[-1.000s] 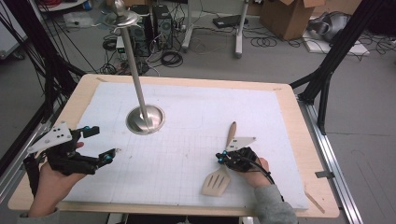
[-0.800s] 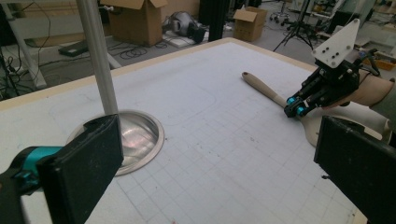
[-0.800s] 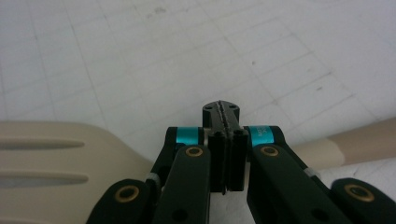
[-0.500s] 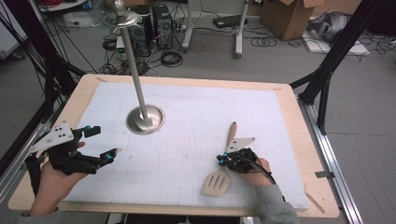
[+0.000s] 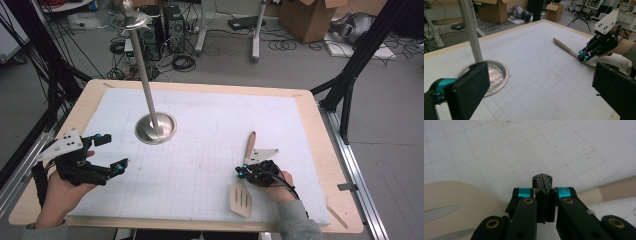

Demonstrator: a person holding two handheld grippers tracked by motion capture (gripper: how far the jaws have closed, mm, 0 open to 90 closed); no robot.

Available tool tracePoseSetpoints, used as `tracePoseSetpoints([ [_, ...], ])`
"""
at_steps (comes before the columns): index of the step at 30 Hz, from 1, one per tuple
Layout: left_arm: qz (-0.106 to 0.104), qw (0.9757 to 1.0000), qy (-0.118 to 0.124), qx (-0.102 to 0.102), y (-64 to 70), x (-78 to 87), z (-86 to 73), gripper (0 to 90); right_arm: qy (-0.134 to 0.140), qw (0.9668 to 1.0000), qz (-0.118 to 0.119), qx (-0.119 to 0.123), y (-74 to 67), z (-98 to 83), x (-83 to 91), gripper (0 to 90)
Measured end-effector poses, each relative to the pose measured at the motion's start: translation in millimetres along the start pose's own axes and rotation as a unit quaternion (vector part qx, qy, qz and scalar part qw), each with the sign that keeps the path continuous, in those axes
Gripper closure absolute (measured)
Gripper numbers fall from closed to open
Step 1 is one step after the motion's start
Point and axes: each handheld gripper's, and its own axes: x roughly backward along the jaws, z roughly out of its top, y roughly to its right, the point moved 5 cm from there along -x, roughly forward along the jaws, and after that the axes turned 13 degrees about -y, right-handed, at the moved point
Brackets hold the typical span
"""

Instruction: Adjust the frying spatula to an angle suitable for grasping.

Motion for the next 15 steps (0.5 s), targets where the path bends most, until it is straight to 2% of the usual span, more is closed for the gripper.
tracePoseSetpoints([
  [15, 0.0, 1.0, 0.005, 0.002, -1.5, 3.5, 0.3, 1.8, 0.009, 0.9999, 0.009, -0.008, 1.3, -17.4, 10.7, 90.0],
])
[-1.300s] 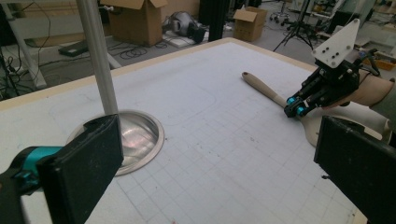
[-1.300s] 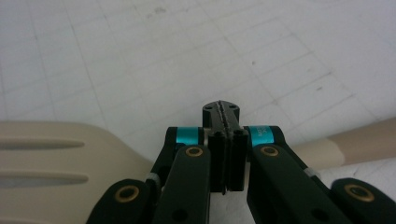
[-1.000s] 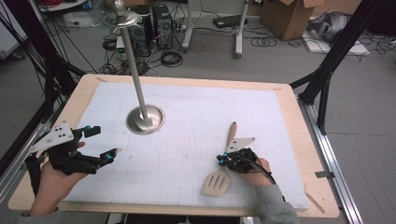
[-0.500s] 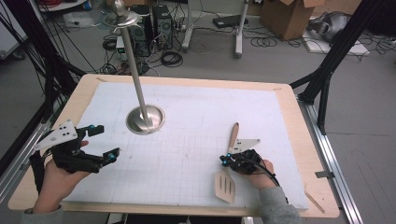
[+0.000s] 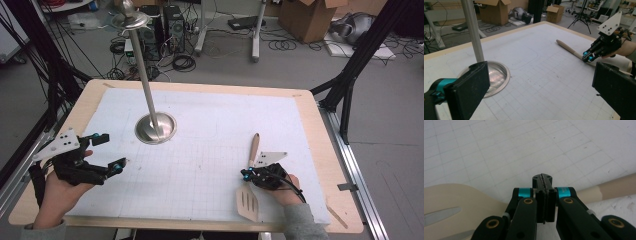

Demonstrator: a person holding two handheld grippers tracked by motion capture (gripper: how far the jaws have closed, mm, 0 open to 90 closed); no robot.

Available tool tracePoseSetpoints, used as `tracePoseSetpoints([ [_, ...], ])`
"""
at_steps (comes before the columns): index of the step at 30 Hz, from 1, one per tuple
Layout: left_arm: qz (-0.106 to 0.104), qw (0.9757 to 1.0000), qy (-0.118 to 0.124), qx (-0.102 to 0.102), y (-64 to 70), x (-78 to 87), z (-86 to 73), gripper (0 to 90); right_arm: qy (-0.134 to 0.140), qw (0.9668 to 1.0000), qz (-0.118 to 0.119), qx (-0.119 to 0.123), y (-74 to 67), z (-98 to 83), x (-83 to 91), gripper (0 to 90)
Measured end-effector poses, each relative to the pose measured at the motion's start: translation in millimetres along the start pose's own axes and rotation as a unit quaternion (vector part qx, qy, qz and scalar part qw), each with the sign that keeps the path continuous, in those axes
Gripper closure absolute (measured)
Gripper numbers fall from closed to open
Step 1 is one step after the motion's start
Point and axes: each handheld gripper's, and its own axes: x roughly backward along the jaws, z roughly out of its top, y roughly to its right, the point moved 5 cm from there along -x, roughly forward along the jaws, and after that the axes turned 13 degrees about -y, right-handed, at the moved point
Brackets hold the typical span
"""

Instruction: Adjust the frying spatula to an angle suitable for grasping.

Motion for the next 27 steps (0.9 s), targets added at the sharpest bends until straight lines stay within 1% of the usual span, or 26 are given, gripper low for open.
tracePoseSetpoints([
  [9, 0.001, 1.0, 0.001, 0.0, -0.2, 0.4, 0.3, 1.9, 0.009, 0.9999, 0.006, -0.002, 0.9, -13.8, 8.9, 90.0],
  [15, 0.001, 1.0, -0.001, 0.0, -0.3, -0.3, 0.1, 1.8, 0.009, 0.9999, 0.012, -0.006, 1.7, -22.3, 14.6, 90.0],
  [21, 0.002, 1.0, 0.003, 0.001, -0.4, 1.5, 0.9, 1.9, 0.011, 0.9998, 0.016, -0.009, 2.2, -30.7, 20.0, 90.0],
  [24, 0.003, 1.0, 0.004, 0.0, -0.9, 2.7, 1.1, 1.9, 0.014, 0.9997, 0.019, -0.011, 2.4, -33.0, 21.1, 90.0],
  [27, 0.004, 1.0, 0.003, -0.001, -0.3, 1.9, 1.4, 1.8, 0.013, 0.9996, 0.021, -0.012, 3.0, -31.7, 19.7, 90.0],
])
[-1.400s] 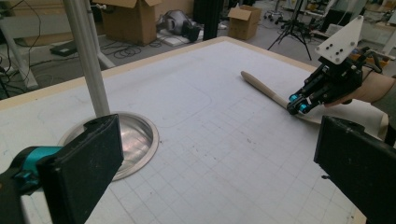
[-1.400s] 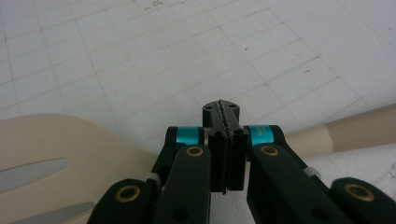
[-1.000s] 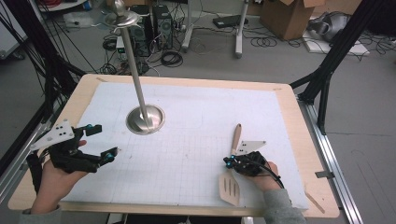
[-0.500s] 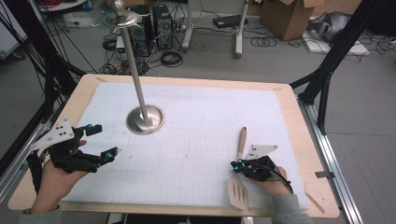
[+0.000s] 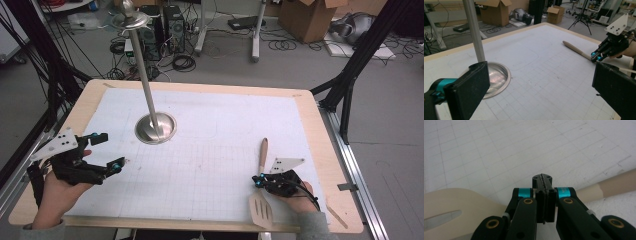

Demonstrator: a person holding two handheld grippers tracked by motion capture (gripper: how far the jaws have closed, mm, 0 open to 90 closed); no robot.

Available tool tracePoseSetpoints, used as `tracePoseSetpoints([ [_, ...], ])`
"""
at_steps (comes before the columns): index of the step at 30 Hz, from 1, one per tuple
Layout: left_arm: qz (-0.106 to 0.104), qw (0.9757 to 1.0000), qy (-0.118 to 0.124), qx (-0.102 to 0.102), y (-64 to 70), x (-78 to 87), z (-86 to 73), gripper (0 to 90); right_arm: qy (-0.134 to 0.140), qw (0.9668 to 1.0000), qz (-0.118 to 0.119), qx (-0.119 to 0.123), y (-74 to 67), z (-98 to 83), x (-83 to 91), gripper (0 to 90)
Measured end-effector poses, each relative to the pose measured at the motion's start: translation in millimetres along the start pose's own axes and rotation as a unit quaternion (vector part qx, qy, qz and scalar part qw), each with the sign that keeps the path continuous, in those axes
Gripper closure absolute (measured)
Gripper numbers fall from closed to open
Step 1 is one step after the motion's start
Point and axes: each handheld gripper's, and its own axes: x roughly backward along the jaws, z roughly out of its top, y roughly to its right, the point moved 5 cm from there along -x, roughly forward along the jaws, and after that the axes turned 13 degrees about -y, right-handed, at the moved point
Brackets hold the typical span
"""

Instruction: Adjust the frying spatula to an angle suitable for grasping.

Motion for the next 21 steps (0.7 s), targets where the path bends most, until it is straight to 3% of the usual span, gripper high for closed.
tracePoseSetpoints([
  [7, -0.001, 1.0, -0.002, -0.001, 1.7, -1.8, 0.2, 1.9, -0.007, 0.9999, 0.005, -0.008, 0.4, 4.7, -4.9, 90.0],
  [10, 0.001, 1.0, -0.006, -0.001, 0.8, -2.6, -1.3, 1.9, 0.021, 0.9996, 0.006, -0.017, 5.4, 7.0, 1.4, 90.0],
  [16, 0.004, 1.0, -0.003, 0.003, -0.1, 0.0, -2.2, 1.8, 0.066, 0.9964, -0.026, -0.047, 24.5, 9.4, 17.2, 90.0],
  [21, 0.008, 1.0, -0.005, 0.001, 0.2, 1.8, -3.7, 1.8, 0.057, 0.9952, -0.047, -0.065, 40.7, -0.1, 17.6, 90.0],
])
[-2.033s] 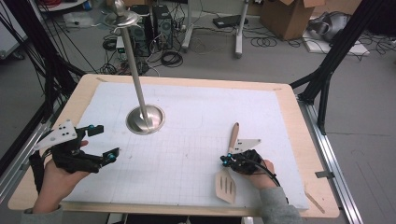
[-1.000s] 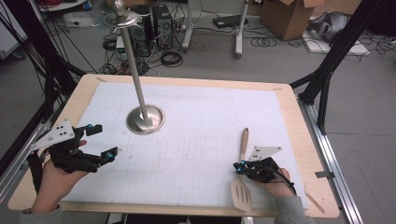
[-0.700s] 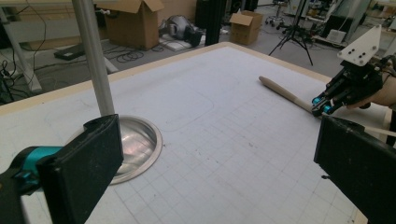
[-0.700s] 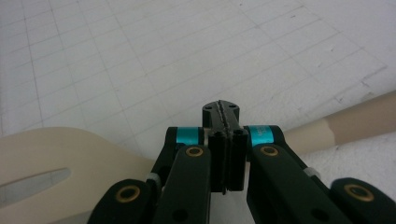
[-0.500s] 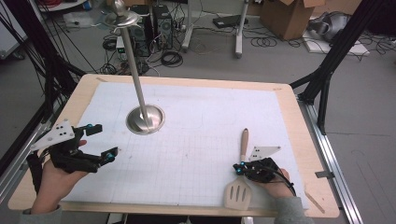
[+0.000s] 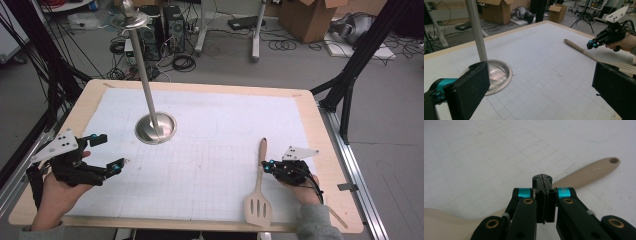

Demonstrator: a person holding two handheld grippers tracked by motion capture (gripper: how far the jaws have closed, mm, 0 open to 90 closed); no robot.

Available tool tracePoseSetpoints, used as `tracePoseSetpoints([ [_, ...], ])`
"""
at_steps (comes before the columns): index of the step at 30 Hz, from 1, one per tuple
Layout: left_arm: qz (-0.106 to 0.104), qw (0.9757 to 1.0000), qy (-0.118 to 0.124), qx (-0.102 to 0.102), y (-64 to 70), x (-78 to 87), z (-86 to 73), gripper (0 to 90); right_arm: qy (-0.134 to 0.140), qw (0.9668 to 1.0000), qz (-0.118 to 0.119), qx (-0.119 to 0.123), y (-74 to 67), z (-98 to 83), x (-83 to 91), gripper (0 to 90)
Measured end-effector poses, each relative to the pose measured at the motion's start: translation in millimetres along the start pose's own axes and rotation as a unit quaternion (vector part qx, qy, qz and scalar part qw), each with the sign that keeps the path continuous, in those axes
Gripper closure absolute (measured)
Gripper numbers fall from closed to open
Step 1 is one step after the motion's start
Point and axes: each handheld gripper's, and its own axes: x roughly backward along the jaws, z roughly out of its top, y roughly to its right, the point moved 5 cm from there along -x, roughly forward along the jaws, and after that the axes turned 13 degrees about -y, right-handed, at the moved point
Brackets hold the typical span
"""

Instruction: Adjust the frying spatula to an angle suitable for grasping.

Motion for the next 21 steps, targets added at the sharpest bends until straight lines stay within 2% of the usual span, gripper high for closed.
tracePoseSetpoints([
  [5, 0.004, 1.0, 0.0, 0.002, -0.3, 2.2, -1.8, 1.8, 0.017, 0.9995, -0.009, -0.024, 16.0, -2.2, 2.6, 90.0],
  [11, 0.006, 1.0, 0.0, 0.004, -0.9, 5.1, -3.8, 1.9, 0.009, 0.9987, -0.016, -0.047, 30.9, -6.6, -3.1, 90.0],
  [15, 0.008, 0.9999, 0.0, 0.007, -1.4, 6.1, -5.1, 1.8, -0.004, 0.9988, -0.013, -0.047, 33.8, -7.1, -9.7, 90.0],
  [21, 0.012, 0.9999, -0.005, 0.008, -1.7, 7.3, -8.5, 1.9, -0.009, 0.9984, -0.017, -0.053, 38.2, -6.1, -11.2, 90.0],
])
